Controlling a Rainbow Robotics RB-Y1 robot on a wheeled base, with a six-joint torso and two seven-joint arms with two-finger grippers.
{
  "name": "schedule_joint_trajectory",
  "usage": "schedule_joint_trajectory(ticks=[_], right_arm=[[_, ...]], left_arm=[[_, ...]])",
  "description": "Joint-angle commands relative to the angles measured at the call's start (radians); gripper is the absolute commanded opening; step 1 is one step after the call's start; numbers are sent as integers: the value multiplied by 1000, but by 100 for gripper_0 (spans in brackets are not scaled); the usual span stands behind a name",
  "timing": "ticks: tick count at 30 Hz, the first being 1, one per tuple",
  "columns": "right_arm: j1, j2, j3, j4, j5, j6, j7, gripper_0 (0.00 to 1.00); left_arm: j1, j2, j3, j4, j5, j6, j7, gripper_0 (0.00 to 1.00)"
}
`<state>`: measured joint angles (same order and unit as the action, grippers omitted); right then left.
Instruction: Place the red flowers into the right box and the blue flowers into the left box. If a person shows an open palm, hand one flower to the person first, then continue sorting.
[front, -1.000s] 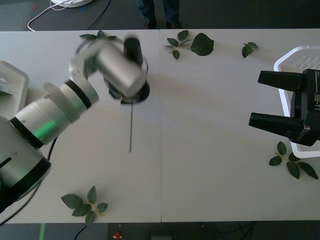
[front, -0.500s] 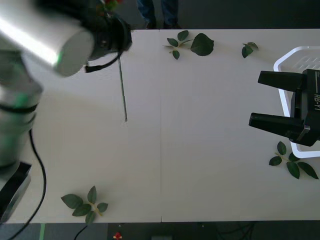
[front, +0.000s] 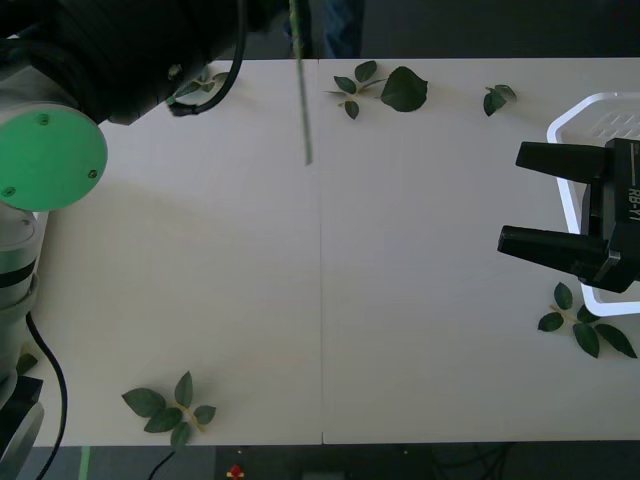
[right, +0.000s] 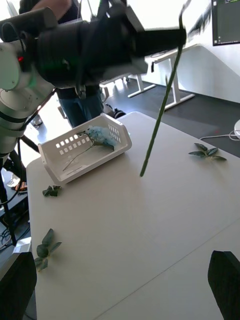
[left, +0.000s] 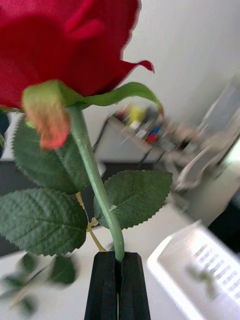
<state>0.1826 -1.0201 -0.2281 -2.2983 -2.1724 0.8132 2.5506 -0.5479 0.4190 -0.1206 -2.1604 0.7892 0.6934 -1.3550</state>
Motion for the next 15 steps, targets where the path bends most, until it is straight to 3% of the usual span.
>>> schedule_joint_trajectory(ticks=[1, 15], right_arm=[[14, -41, -22, -17, -12, 4, 36, 100], [32, -28, -53, 31, -87, 92, 26, 100]], left_arm=[[-20, 14, -85, -49, 93, -146, -62, 0], [-87, 10, -313, -73, 133, -256, -65, 0]])
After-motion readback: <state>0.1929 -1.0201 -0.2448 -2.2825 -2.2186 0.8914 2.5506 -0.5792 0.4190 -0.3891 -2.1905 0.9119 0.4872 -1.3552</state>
